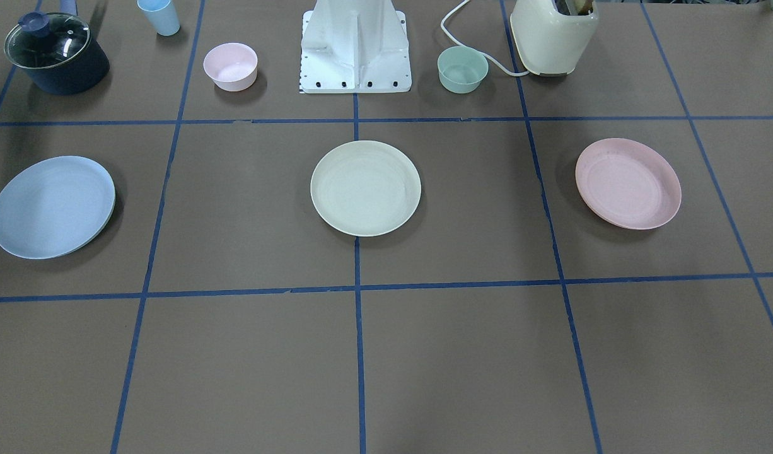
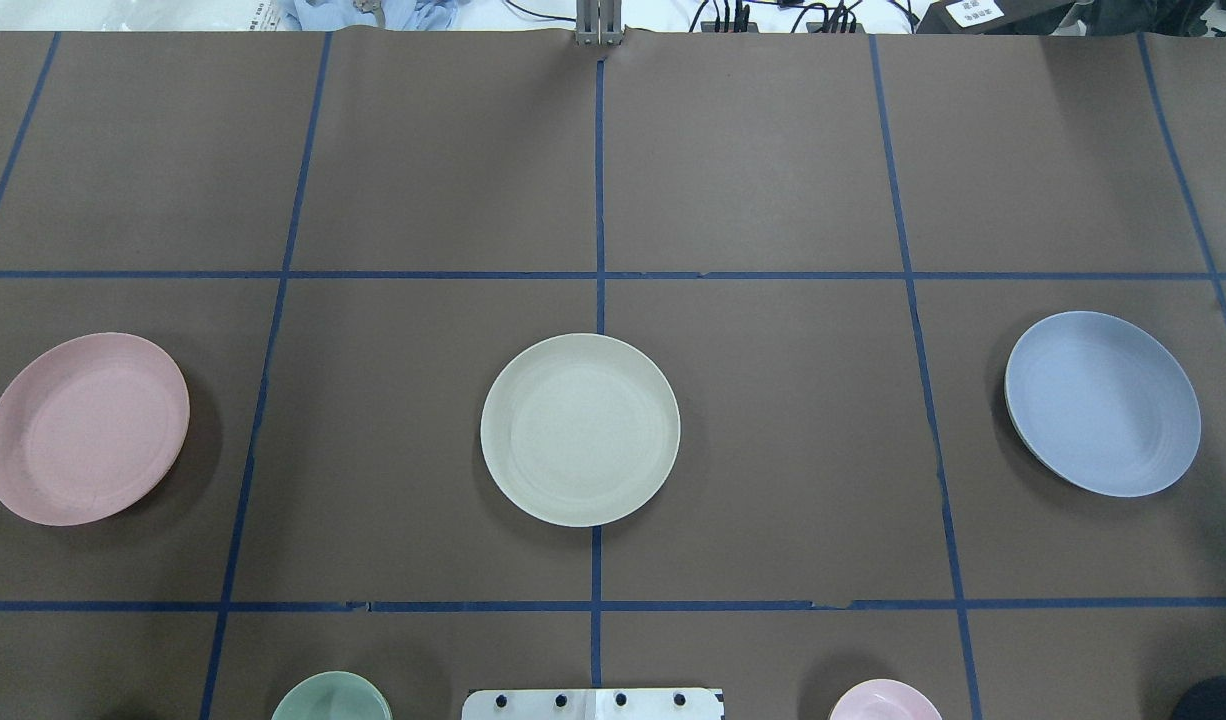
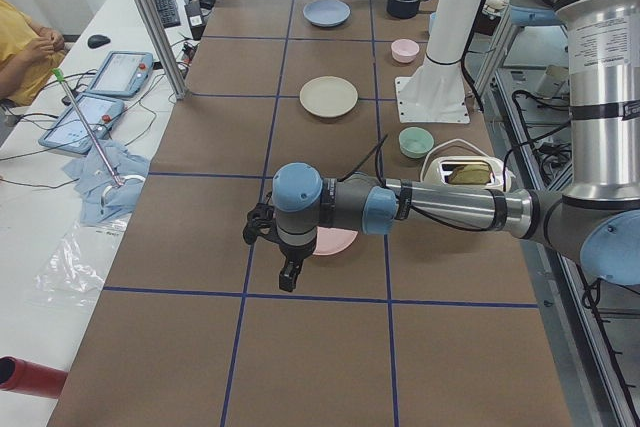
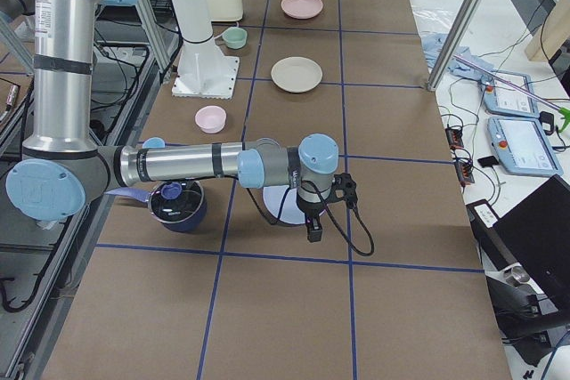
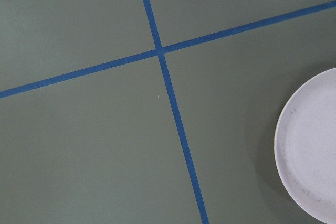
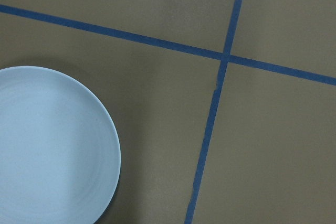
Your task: Stack three plates with pink and blue
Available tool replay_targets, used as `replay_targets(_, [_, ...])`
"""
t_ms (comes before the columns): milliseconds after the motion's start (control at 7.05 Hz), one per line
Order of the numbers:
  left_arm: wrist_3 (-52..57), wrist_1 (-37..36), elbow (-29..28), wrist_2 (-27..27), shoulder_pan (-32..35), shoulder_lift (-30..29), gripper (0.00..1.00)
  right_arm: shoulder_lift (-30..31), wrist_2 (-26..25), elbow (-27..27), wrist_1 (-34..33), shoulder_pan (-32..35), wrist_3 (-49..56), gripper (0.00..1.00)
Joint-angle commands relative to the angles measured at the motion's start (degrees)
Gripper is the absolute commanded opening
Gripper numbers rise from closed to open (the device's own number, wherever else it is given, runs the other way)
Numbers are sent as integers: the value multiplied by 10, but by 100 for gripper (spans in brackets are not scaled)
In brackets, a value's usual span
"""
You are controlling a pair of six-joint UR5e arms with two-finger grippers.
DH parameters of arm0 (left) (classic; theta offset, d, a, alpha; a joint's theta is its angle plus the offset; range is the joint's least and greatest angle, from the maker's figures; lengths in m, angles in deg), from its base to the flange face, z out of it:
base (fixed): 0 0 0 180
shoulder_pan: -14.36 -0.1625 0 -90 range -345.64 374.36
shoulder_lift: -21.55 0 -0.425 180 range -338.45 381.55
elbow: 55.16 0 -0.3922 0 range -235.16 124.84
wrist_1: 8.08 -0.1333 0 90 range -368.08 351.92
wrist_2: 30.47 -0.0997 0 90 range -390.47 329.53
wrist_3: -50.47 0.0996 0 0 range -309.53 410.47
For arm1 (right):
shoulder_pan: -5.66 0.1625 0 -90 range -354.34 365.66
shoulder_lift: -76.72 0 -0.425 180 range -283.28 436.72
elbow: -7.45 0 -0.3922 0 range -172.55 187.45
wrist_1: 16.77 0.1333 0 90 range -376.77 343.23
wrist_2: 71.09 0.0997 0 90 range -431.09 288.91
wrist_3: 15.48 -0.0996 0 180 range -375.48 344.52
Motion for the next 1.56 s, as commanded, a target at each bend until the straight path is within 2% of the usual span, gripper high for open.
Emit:
replay_targets(0, [3,24,2,3,0,1,100,0,-4,18,-1,0,0,100])
replay_targets(425, [-2,28,44,5,-1,-2,100,-12,11,54,9,-4,0,100])
replay_targets(567, [-3,55,45,3,-1,-12,100,-14,22,64,53,-6,-1,100])
replay_targets(709, [-3,103,46,-1,-1,-20,100,-14,18,61,110,-6,-1,100])
replay_targets(851, [-8,161,41,-2,-1,-24,100,-11,19,61,139,-5,-4,100])
replay_targets(993, [-36,212,3,-4,-1,-54,100,-15,18,51,141,-6,-5,100])
replay_targets(1276, [-66,242,-12,-2,-1,-60,100,-15,17,43,144,-6,-3,100])
replay_targets(1418, [-75,281,-18,-1,-2,-45,100,-9,16,40,194,-7,-5,100])
